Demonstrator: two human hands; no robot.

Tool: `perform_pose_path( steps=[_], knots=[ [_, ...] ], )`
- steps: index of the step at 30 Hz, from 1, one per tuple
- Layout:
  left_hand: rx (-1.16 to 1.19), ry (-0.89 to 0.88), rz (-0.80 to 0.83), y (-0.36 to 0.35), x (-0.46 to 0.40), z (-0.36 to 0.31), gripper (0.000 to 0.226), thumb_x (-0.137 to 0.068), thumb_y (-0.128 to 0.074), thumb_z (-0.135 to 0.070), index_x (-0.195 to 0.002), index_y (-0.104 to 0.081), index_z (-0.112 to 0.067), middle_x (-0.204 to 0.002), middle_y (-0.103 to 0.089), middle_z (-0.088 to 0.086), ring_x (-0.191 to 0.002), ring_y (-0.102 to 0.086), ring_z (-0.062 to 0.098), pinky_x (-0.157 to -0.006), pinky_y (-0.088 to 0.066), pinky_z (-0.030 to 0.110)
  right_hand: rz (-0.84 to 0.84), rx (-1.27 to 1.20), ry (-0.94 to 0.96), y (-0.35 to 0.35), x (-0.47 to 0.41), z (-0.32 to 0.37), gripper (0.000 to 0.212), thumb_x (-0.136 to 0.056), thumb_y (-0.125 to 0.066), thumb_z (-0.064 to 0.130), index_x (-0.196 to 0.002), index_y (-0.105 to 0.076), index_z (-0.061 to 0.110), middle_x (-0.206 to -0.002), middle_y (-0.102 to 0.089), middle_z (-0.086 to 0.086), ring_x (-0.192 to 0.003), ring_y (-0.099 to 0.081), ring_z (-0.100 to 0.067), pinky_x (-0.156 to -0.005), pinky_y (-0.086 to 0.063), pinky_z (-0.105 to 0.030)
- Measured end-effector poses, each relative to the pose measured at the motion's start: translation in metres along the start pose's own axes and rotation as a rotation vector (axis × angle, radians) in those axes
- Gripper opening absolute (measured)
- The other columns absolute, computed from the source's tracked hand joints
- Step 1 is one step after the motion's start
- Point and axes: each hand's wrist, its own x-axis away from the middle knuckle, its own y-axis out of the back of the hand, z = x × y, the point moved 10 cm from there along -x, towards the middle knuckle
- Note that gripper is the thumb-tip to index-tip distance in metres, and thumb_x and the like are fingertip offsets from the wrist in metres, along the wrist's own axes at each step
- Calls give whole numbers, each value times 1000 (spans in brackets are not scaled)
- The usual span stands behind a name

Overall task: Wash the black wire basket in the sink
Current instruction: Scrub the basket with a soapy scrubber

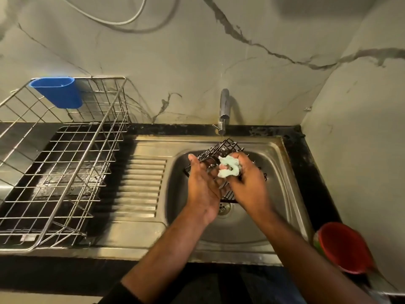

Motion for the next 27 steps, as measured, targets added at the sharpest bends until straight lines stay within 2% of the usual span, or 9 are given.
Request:
perform_pose_path(
  steps=[2, 6, 8, 13, 15, 18, 22, 24, 27],
  knots=[
    [82, 77, 24, -2, -5, -1, 77, -95, -36, -74, -119, -66, -7, -113, -70, 20, -106, -66, 33, -95, -51, 44, 53, 6, 24, -5, 4, 1, 43, -85, -65, -5, -118, -62, 22, -93, -68, 20, -87, -62, 13, -71, -44, -4],
    [117, 189, 63, -7, -3, 9, 46, -100, -49, -52, -108, -68, -11, -92, -75, 13, -83, -70, 25, -75, -54, 37, 88, 27, 35, -5, 11, -2, 43, -86, -67, -2, -120, -61, 23, -89, -68, 21, -85, -63, 13, -68, -46, -5],
    [170, 215, 72, -7, -3, 14, 38, -104, -46, -42, -108, -66, -10, -96, -76, 15, -73, -73, 24, -67, -60, 35, 90, 37, 24, -2, 14, -8, 44, -86, -67, 1, -121, -60, 27, -94, -69, 17, -88, -64, 7, -70, -48, -8],
    [293, 175, 67, -1, -8, 13, 33, -104, -42, -33, -119, -63, -13, -121, -73, 20, -99, -71, 33, -94, -54, 57, -91, 261, -14, 36, 7, -9, 49, -84, -71, 3, -129, -59, 21, -124, -46, 7, -98, -52, -1, -66, -39, 1],
    [256, 152, 71, -3, -5, 14, 31, -104, -43, -35, -116, -63, -14, -113, -74, 18, -91, -70, 30, -93, -54, 57, -122, 343, 0, 47, -7, -4, 53, -85, -72, 4, -132, -59, 22, -126, -45, 5, -105, -52, -6, -74, -40, 0],
    [107, 123, 103, -11, 3, 12, 35, -104, -49, -41, -117, -66, -13, -98, -72, 13, -78, -65, 24, -85, -56, 50, -93, 332, 30, 49, -26, 4, 58, -87, -73, 12, -139, -52, 28, -121, -63, 2, -98, -62, -8, -82, -55, -23],
    [26, 88, 92, -11, 6, 9, 35, -102, -56, -29, -128, -60, -6, -97, -69, 15, -69, -63, 22, -78, -58, 46, -129, 410, 87, 51, -30, 11, 42, -89, -72, 14, -126, -57, 28, -102, -71, 5, -82, -65, -6, -62, -45, -9],
    [39, 89, 93, -8, 3, 9, 30, -100, -55, -23, -124, -61, -6, -97, -70, 17, -67, -66, 23, -86, -57, 49, -101, 408, 168, 45, -29, 16, 36, -92, -64, 1, -121, -67, 23, -108, -72, 2, -90, -67, -8, -71, -44, -6],
    [23, 88, 123, -9, 4, 10, 28, -100, -49, -21, -116, -66, -7, -99, -71, 17, -71, -67, 24, -95, -54, 54, 92, 336, 232, 17, -26, 18, 42, -96, -49, -1, -129, -66, 19, -131, -64, 0, -113, -61, -9, -98, -48, -20]
  ],
)
